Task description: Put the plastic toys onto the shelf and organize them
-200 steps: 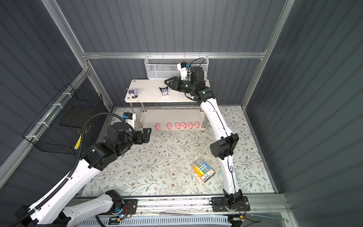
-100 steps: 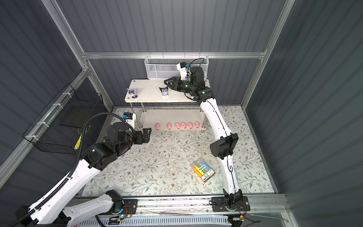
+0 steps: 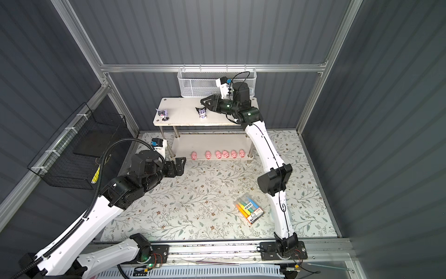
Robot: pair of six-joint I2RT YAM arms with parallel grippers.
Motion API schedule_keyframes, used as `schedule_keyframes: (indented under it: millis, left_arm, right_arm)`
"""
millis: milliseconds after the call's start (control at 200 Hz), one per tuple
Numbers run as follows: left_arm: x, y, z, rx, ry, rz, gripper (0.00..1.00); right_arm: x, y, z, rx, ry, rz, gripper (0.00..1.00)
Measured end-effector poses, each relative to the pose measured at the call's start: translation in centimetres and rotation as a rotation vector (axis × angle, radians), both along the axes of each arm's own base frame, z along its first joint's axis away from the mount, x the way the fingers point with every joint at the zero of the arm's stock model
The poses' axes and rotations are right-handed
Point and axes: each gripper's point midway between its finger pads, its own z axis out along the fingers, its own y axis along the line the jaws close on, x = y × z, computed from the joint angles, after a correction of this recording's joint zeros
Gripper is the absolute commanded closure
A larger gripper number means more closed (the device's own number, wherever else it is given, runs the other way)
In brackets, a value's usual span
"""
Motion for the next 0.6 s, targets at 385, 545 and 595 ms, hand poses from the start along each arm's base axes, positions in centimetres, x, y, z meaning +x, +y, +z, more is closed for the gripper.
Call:
schedule_keyframes:
  millis: [385,545,595]
  left_arm:
    - [-0.3,0.2,0.4,-0.015,-0.007,0.004,0.04]
    - [-0.3,0.2,0.4,-0.017,-0.007,0.005,0.04]
    - [-0.3,0.2,0.4,-0.017,-0.006,0.005,0.03]
  right_arm:
    - [0.3,0.1,-1.8,-0.037,0.026,-0.003,0.59]
    - [0.3,0.1,-2.1,-0.045,0.031,-0.006,0.59]
    - [0.3,0.1,-2.1,-0.048,0.031,-0.006,0.59]
